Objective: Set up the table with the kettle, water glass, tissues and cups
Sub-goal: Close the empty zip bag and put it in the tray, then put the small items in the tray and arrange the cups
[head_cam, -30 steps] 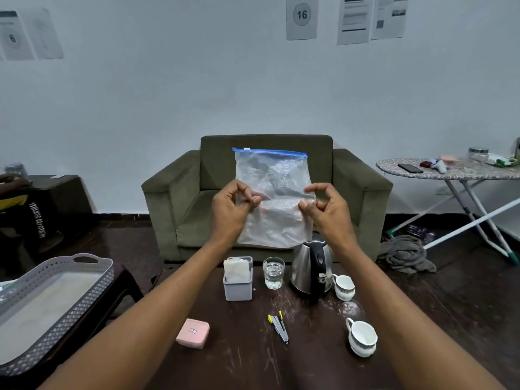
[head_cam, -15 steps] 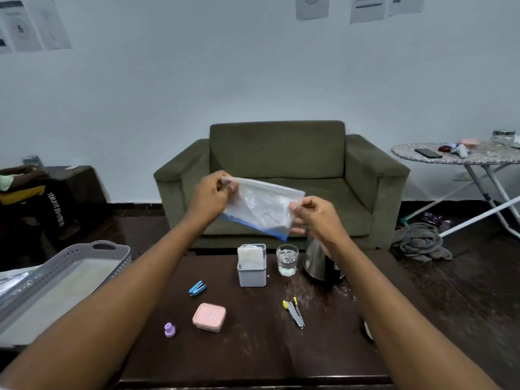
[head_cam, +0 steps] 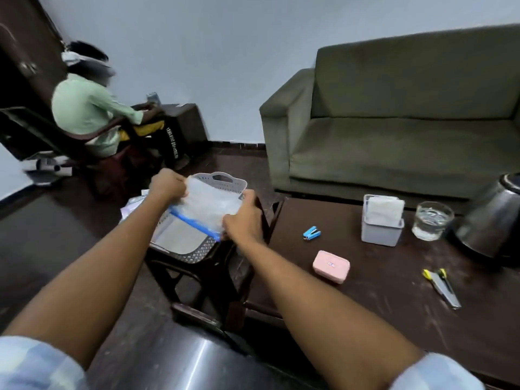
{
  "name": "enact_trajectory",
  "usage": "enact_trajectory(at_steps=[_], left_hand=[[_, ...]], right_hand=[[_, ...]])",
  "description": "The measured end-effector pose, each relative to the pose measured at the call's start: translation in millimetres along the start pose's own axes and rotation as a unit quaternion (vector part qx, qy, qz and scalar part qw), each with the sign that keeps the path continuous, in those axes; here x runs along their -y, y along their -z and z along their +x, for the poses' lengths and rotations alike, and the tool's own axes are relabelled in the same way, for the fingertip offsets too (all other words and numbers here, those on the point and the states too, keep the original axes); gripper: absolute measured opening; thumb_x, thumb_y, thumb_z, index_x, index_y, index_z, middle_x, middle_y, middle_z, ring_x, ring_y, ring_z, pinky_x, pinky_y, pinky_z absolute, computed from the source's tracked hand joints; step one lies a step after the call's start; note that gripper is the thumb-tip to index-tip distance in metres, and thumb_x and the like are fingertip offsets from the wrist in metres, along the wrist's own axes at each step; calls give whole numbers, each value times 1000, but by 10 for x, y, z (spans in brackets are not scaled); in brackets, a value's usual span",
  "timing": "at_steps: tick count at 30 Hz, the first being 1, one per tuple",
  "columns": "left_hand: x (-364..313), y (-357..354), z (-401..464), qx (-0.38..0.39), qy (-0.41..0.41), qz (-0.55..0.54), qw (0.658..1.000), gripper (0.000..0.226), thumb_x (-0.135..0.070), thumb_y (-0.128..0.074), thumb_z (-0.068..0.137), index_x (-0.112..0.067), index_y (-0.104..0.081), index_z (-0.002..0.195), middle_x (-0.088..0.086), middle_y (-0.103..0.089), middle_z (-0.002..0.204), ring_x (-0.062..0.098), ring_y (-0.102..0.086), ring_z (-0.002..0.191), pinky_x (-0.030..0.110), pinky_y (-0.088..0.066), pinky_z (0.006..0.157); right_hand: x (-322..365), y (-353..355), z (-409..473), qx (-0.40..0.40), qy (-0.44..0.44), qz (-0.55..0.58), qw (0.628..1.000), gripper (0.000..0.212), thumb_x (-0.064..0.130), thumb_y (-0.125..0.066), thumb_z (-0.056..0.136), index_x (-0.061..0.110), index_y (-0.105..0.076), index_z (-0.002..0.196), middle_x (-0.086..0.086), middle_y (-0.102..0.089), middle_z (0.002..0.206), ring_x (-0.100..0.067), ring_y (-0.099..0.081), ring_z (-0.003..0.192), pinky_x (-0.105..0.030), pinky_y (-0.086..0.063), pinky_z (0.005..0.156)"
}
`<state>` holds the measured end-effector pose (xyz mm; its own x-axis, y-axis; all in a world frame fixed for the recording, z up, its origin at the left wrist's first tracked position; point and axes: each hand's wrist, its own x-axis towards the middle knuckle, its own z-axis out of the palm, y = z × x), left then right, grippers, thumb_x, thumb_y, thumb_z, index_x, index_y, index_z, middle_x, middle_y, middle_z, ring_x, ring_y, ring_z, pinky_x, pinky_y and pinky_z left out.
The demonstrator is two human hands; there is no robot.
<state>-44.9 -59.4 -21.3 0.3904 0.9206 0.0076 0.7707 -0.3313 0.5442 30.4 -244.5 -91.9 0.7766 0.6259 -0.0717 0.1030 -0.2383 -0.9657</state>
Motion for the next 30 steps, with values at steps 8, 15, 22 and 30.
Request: enact_trajectory(at_steps=[8, 15, 22, 30], left_hand=[[1086, -441, 415, -42, 22, 150, 988, 46, -4, -59, 94, -5, -62, 140, 30, -62, 137, 47, -59, 129, 49, -49, 108], [1083, -837, 487, 40, -14, 312, 949, 45, -12, -62, 93, -6, -61, 139, 20, -61, 142, 37, -58, 132, 46, -47, 112], [-205, -1088, -162, -121, -267, 177, 939, 32, -7, -71, 73, -14, -77, 103, 14, -78, 96, 37, -74, 95, 43, -56, 84], [-1213, -2721, -1520, 389, -395, 247, 795, 99, -16, -82, 77, -24, -33, 163, 0, -39, 165, 20, -39, 153, 31, -33, 124]], right_hand=[[-269, -938, 245, 187, 99, -356, 910, 46, 36, -60, 103, 6, -65, 137, -16, -35, 149, -41, -45, 134, -49, -45, 109], [-417, -606, 221, 226, 143, -316, 910, 48, 41, -60, 103, 14, -61, 143, -17, -33, 146, -42, -34, 142, -55, -41, 117], [-1017, 1373, 110, -21, 190, -169, 967, 27, 1, -64, 92, 5, -75, 117, -15, -73, 118, -32, -69, 113, -39, -52, 103], [-2134, 3337, -432, -163, -198, -444, 858, 62, 43, -69, 94, 8, -50, 141, -16, -52, 145, -38, -48, 140, -51, -43, 112]])
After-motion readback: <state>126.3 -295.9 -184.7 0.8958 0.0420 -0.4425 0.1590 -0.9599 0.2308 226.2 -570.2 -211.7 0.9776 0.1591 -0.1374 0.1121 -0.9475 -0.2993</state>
